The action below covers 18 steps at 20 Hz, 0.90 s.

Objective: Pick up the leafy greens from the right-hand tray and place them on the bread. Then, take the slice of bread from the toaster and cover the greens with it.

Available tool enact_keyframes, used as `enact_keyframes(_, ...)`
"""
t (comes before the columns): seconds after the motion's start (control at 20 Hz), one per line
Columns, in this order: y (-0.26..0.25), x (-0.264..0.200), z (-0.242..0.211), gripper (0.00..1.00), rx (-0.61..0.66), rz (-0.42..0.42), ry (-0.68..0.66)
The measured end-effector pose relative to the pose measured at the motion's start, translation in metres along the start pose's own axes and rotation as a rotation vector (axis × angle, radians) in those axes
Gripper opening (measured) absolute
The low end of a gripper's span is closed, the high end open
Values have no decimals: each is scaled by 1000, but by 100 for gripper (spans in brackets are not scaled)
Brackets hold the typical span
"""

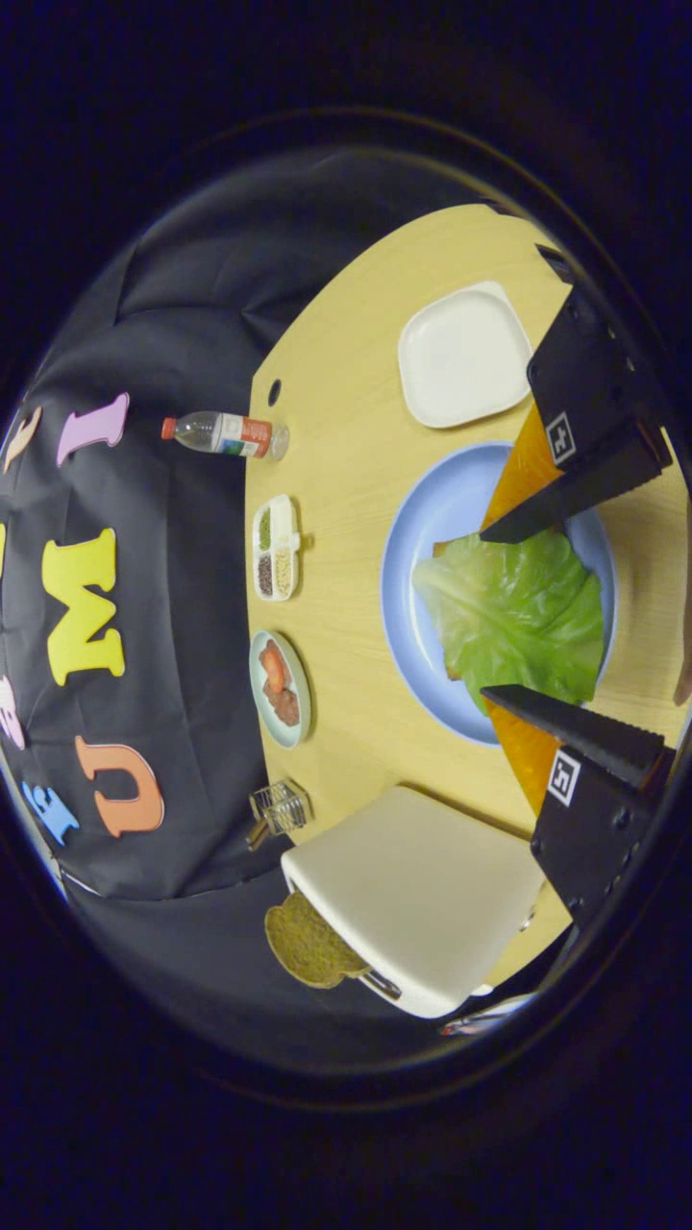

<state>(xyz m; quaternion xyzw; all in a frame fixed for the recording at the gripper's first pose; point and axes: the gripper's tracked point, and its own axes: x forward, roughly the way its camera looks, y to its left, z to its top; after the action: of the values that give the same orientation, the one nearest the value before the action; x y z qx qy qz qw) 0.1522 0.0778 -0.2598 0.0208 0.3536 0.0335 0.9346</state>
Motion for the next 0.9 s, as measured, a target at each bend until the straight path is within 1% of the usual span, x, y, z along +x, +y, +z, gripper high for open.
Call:
enact_keyframes(0.1, 9, -17, 15, 95, 3, 19, -29)
enact_keyframes(0.35, 43, -59, 55, 96, -32, 53, -108)
enact_keyframes(0.55, 82, -82, 86, 96, -70, 86, -161)
enact_keyframes(0.75, 127, -88, 107, 96, -114, 115, -195)
enact_keyframes(0.9, 163, -79, 110, 96, -130, 148, -178)
